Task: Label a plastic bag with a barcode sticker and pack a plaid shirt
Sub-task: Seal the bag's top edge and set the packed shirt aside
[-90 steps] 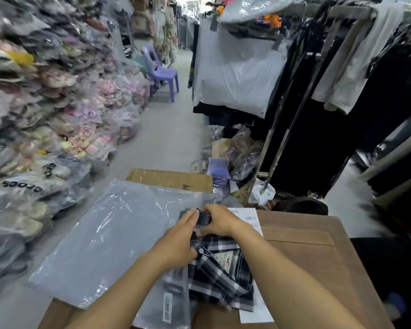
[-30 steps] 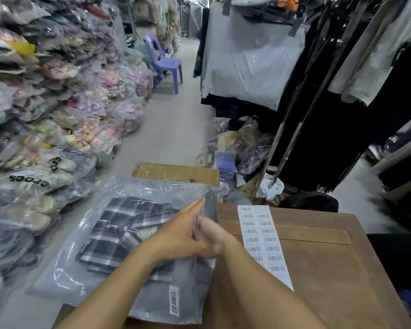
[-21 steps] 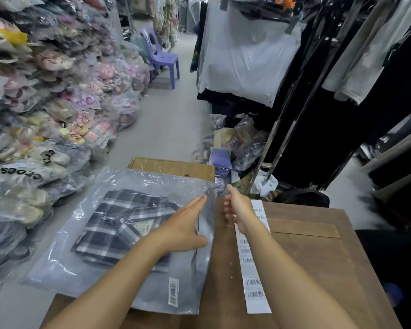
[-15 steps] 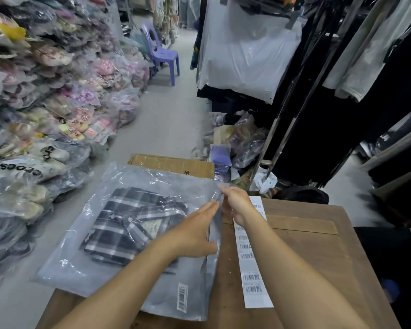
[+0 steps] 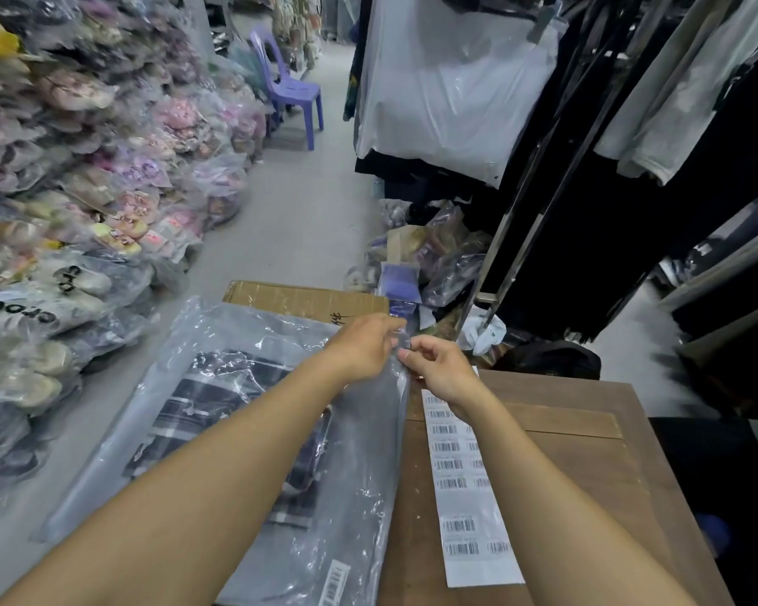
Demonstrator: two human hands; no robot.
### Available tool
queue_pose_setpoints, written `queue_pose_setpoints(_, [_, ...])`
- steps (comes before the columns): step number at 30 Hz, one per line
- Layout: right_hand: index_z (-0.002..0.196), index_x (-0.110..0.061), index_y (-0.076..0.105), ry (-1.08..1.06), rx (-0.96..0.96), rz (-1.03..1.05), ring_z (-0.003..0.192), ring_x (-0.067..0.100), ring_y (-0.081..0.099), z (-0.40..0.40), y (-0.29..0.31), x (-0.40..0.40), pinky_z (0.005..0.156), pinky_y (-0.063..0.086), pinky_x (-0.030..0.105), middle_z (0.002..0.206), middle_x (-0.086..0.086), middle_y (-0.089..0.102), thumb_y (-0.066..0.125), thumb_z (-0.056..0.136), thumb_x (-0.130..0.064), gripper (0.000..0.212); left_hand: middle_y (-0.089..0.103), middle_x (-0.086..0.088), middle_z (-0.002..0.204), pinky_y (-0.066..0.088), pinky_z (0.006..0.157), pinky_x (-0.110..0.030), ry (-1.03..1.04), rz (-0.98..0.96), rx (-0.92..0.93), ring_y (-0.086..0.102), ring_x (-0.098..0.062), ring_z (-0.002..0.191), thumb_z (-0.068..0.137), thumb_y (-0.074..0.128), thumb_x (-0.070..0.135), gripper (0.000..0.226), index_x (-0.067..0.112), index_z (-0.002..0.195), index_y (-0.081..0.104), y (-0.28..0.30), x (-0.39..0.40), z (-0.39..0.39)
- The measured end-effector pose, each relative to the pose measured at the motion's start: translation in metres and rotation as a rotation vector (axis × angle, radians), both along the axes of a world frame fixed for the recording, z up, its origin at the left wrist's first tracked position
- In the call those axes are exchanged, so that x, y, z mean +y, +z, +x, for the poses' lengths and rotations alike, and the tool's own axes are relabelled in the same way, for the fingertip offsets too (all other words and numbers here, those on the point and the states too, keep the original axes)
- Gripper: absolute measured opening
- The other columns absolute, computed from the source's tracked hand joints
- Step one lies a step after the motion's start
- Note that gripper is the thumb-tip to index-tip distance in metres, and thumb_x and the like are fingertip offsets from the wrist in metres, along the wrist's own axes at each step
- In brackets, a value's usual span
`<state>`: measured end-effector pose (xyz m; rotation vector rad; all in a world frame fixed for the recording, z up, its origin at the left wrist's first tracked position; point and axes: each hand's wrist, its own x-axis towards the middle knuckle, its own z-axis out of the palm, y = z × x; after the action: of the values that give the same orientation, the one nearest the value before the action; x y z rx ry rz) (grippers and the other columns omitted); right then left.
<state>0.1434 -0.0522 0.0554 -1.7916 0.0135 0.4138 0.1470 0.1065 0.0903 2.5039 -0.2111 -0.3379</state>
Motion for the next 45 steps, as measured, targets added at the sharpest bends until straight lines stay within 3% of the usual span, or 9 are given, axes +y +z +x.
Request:
queue_pose_setpoints(4, [0.099,-0.004,0.067,0.034,0.059,0.054,0.069,0.012,0.058,0.002,0.004,-0.017,0.063,0.049,0.018,0.078,0.01,0.065,0.067,0.094,-0.007,0.006,0.071,-0.005,0.106,0.047,0.086,-0.033,0.022,-0.034,-0.013,0.062,-0.023,0.101,0.093,0.064,0.024,0.013,0.016,0.1,0.071,-0.007,-0.008,0.014])
queue_pose_setpoints(8, [0.096,-0.011,0.066,-0.089,0.057,0.08,0.071,0.014,0.061,0.009,0.0,-0.024,0.067,0.051,0.026,0.076,0.005,0.068,0.075,0.089,-0.018,0.013,0.067,0.001,0.09,0.048,0.078,-0.035,0.072,-0.058,-0.052,0.061,-0.022,0.087,0.09,0.068,0.026,0.011,0.017,0.084,0.069,-0.011,-0.016,0.023])
queue_pose_setpoints(10, [0.089,-0.01,0.069,-0.151,0.038,0.1,0.074,0.018,0.06,0.012,-0.003,-0.022,0.072,0.052,0.033,0.079,0.009,0.066,0.071,0.092,-0.023,0.013,0.067,0.0,0.092,0.051,0.081,-0.037,0.079,-0.067,-0.053,0.062,-0.023,0.088,0.09,0.068,0.027,0.012,0.017,0.085,0.07,-0.013,-0.019,0.027])
queue_pose_setpoints(14, [0.09,-0.005,0.069,-0.182,-0.028,0.038,0.072,0.015,0.06,0.015,-0.008,-0.019,0.071,0.055,0.032,0.079,0.009,0.065,0.068,0.094,-0.022,0.018,0.063,0.002,0.09,0.049,0.08,-0.036,0.076,-0.08,-0.051,0.06,-0.022,0.088,0.092,0.065,0.027,0.013,0.019,0.082,0.069,-0.019,-0.018,0.034])
queue_pose_setpoints(18, [0.095,0.003,0.066,-0.179,-0.037,-0.049,0.076,0.023,0.059,0.009,-0.016,-0.017,0.078,0.056,0.045,0.082,0.013,0.066,0.066,0.095,-0.022,0.025,0.063,0.003,0.092,0.041,0.076,-0.03,0.127,-0.133,-0.066,0.059,-0.019,0.087,0.093,0.063,0.025,0.018,0.012,0.082,0.07,-0.026,-0.019,0.036])
queue_pose_setpoints(22, [0.092,0.002,0.067,-0.164,-0.032,-0.111,0.074,0.024,0.06,-0.005,-0.027,-0.018,0.085,0.054,0.055,0.078,0.013,0.066,0.066,0.095,-0.02,0.023,0.063,0.002,0.095,0.044,0.081,-0.032,0.16,-0.172,-0.077,0.059,-0.019,0.09,0.093,0.062,0.023,0.019,0.009,0.084,0.07,-0.03,-0.021,0.035])
queue_pose_setpoints(33, [0.084,-0.01,0.064,-0.056,0.077,-0.181,0.077,0.025,0.061,-0.052,-0.047,-0.032,0.088,0.055,0.056,0.081,0.013,0.065,0.068,0.093,-0.017,0.013,0.058,0.003,0.097,0.046,0.084,-0.035,0.232,-0.192,-0.072,0.057,-0.02,0.091,0.095,0.06,0.022,0.02,0.008,0.085,0.068,-0.046,-0.04,0.032])
queue_pose_setpoints(38, [0.073,-0.017,0.066,0.048,0.163,-0.282,0.074,0.023,0.065,-0.072,-0.059,-0.033,0.089,0.056,0.053,0.07,0.006,0.067,0.07,0.09,-0.019,0.018,0.056,0.002,0.099,0.042,0.074,-0.032,0.33,-0.179,-0.09,0.054,-0.021,0.085,0.095,0.053,0.016,0.019,0.012,0.08,0.062,-0.046,-0.041,0.037])
queue_pose_setpoints(45, [0.094,0.003,0.071,0.125,0.282,-0.265,0.062,0.012,0.066,-0.092,-0.061,-0.038,0.074,0.062,0.032,0.071,0.007,0.069,0.07,0.092,-0.015,0.018,0.064,-0.004,0.103,0.051,0.081,-0.039,0.347,-0.178,-0.072,0.061,-0.026,0.091,0.097,0.054,0.02,0.02,0.008,0.082,0.062,-0.043,-0.04,0.043])
